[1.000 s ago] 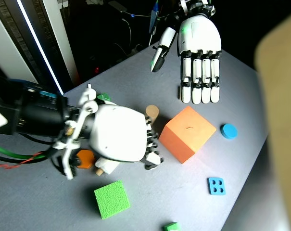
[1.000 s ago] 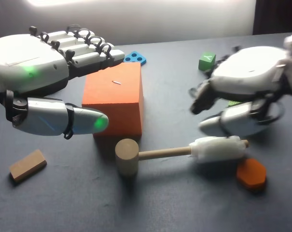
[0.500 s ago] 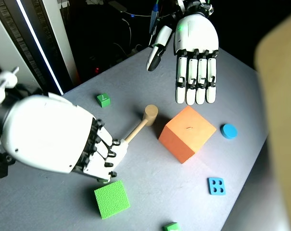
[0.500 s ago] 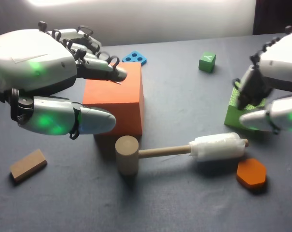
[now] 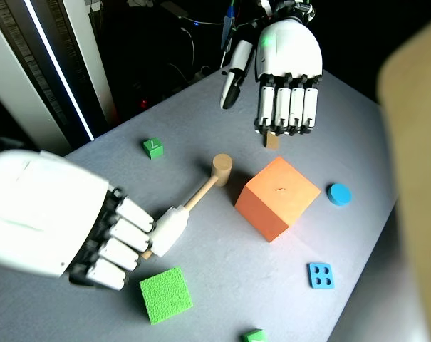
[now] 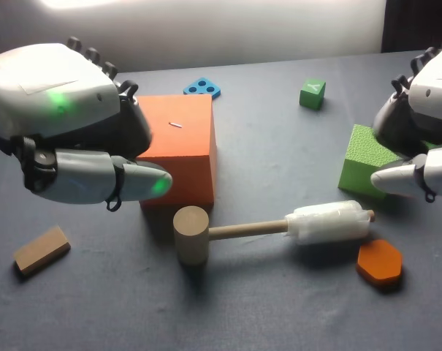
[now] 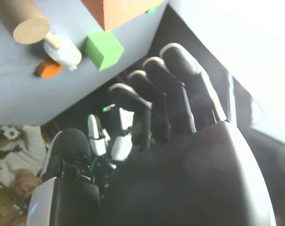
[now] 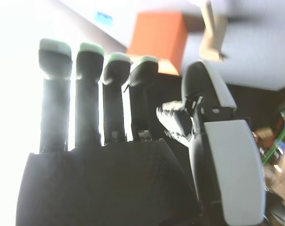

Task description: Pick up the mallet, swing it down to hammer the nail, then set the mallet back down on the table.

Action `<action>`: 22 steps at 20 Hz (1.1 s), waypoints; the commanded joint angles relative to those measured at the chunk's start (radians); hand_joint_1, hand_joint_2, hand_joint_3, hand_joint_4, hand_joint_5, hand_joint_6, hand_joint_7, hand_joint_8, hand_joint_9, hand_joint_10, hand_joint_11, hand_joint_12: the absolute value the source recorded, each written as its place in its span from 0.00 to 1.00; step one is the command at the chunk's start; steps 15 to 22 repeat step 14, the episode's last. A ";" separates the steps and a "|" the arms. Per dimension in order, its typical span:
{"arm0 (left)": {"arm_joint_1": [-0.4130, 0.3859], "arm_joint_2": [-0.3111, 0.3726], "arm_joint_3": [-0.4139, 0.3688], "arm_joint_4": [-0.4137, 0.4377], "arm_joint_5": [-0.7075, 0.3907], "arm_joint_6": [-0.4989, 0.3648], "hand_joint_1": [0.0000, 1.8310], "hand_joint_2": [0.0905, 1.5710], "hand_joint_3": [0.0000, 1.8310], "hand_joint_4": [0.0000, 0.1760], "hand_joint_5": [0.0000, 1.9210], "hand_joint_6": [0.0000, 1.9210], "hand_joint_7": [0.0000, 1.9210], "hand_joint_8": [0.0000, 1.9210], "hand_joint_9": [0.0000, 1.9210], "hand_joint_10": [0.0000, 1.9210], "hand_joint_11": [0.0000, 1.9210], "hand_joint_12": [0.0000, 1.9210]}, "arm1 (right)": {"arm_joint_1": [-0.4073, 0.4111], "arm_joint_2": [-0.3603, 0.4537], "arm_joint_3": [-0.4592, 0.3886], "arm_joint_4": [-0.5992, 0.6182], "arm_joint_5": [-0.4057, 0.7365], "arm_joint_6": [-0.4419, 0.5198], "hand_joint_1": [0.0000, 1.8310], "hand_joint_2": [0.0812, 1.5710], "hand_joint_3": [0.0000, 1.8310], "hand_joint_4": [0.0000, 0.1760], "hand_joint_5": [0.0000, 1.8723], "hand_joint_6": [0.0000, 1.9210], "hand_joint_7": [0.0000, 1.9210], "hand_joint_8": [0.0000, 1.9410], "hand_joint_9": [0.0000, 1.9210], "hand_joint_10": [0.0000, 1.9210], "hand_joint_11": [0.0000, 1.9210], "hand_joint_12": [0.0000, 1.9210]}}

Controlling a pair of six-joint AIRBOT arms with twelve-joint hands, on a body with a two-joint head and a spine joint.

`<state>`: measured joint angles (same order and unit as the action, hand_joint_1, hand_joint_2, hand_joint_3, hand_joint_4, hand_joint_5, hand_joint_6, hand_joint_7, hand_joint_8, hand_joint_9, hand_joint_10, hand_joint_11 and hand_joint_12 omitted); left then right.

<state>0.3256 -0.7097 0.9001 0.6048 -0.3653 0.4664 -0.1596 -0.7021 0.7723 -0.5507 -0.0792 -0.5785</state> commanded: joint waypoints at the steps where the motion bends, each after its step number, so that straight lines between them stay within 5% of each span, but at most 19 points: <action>1: -0.019 0.007 -0.005 -0.022 -0.092 -0.003 0.12 0.76 0.00 0.06 0.68 1.00 0.74 1.00 0.76 1.00 0.75 1.00 | 0.010 0.009 -0.003 -0.005 0.080 -0.004 0.15 0.77 0.00 0.00 0.80 1.00 0.81 1.00 0.85 1.00 0.91 1.00; 2: -0.023 0.007 -0.010 -0.022 -0.094 -0.003 0.17 0.79 0.00 0.67 0.74 1.00 0.79 1.00 0.82 1.00 0.83 1.00 | 0.007 0.009 -0.003 -0.005 0.081 -0.007 0.17 0.80 0.01 0.00 0.82 1.00 0.83 1.00 0.86 1.00 0.92 1.00; 3: -0.025 0.007 -0.014 -0.022 -0.094 -0.003 0.25 0.90 0.01 0.93 0.76 1.00 0.82 1.00 0.85 1.00 0.89 1.00 | 0.006 0.009 -0.003 -0.005 0.081 -0.009 0.30 0.89 0.01 0.00 0.80 1.00 0.84 1.00 0.87 1.00 0.93 1.00; 4: -0.026 0.007 -0.020 -0.022 -0.095 -0.003 0.36 0.93 0.00 0.99 0.77 1.00 0.84 1.00 0.88 1.00 0.93 1.00 | 0.004 0.009 -0.003 -0.005 0.081 -0.009 0.42 0.90 0.01 0.00 0.77 1.00 0.84 1.00 0.87 1.00 0.94 1.00; 5: -0.028 0.007 -0.025 -0.022 -0.095 -0.003 0.50 0.92 0.00 1.00 0.77 1.00 0.85 1.00 0.89 1.00 0.93 1.00 | 0.003 0.009 -0.004 -0.005 0.082 -0.009 0.48 0.93 0.01 0.00 0.75 1.00 0.83 1.00 0.87 1.00 0.93 1.00; 6: -0.031 0.007 -0.029 -0.022 -0.095 -0.004 0.59 0.92 0.00 1.00 0.77 1.00 0.84 1.00 0.88 1.00 0.90 1.00 | 0.002 0.009 -0.004 -0.005 0.082 -0.010 0.49 0.95 0.00 0.13 0.75 1.00 0.83 1.00 0.87 1.00 0.93 1.00; 7: -0.035 0.007 -0.032 -0.022 -0.095 -0.004 0.59 0.93 0.00 1.00 0.77 1.00 0.84 1.00 0.87 1.00 0.88 1.00 | 0.002 0.009 -0.006 -0.005 0.082 -0.015 0.49 0.95 0.00 0.62 0.75 1.00 0.83 1.00 0.87 1.00 0.93 1.00; 8: -0.040 0.007 -0.034 -0.022 -0.095 -0.004 0.57 0.93 0.00 1.00 0.78 1.00 0.83 1.00 0.85 1.00 0.87 1.00 | 0.002 0.009 -0.008 -0.005 0.082 -0.019 0.52 0.94 0.00 0.92 0.77 1.00 0.83 1.00 0.87 1.00 0.93 1.00; 9: -0.043 0.007 -0.035 -0.022 -0.095 -0.004 0.55 0.94 0.00 1.00 0.79 1.00 0.83 1.00 0.85 1.00 0.87 1.00 | 0.002 0.009 -0.009 -0.005 0.083 -0.021 0.52 0.93 0.00 0.98 0.77 1.00 0.83 1.00 0.87 1.00 0.93 1.00; 22: -0.050 0.007 -0.037 -0.025 -0.095 -0.004 0.56 0.93 0.00 1.00 0.77 1.00 0.82 1.00 0.83 1.00 0.83 1.00 | 0.000 0.009 -0.014 -0.005 0.083 -0.032 0.51 0.93 0.00 1.00 0.77 1.00 0.82 1.00 0.86 1.00 0.91 1.00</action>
